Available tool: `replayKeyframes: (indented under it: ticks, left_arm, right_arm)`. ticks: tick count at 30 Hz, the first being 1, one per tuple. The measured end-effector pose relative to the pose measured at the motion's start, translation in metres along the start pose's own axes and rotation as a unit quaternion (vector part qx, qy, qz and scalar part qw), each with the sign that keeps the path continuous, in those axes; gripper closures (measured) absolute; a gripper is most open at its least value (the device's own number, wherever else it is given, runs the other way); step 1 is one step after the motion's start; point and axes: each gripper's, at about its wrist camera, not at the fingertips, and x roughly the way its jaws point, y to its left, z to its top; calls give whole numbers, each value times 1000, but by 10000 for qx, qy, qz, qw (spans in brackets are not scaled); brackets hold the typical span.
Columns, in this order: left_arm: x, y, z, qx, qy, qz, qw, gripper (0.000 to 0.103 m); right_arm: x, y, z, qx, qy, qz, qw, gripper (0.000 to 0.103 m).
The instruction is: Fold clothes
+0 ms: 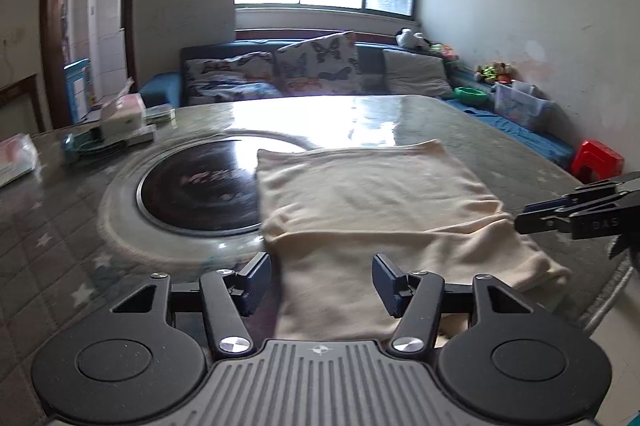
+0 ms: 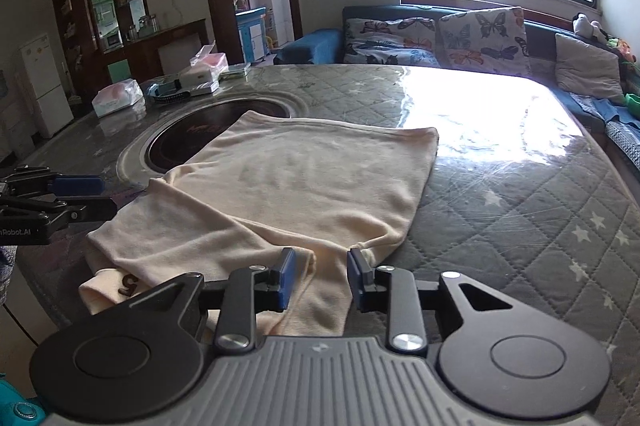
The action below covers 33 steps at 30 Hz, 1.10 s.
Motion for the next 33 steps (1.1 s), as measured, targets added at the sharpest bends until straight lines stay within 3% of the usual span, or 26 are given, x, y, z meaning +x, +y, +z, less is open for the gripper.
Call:
replayKeyframes:
  ticks: [3, 13, 18, 22, 25, 27, 30, 33]
  left_arm:
    - [-2, 10, -6, -97, 42, 117, 9999, 37]
    - [5, 11, -13, -58, 80, 74, 9999, 37]
    - [11, 11, -12, -71, 94, 122, 9999, 37]
    - [13, 14, -9, -83, 79, 175, 9998, 37]
    - [14, 13, -5, -50, 51, 199, 9998, 37]
    - [14, 12, -2, 0, 18, 199, 9998, 38]
    - [14, 8, 5, 156, -38, 142, 9998, 40]
    - [20, 2, 10, 301, -35, -13, 9995, 52]
  right_arm:
    - [6, 7, 1, -62, 67, 46, 9999, 74]
    - [24, 12, 2, -96, 251, -40, 9996, 75]
    - [30, 16, 2, -112, 287, -49, 9995, 94]
    - [12, 24, 16, -299, -123, -166, 9993, 96]
    - [17, 20, 19, -265, 11, -248, 9993, 96]
    - [26, 16, 15, -225, 195, -338, 9990, 92]
    - [20, 15, 12, -360, 92, -405, 9985, 91]
    - [14, 20, 11, -559, 27, -310, 9979, 90]
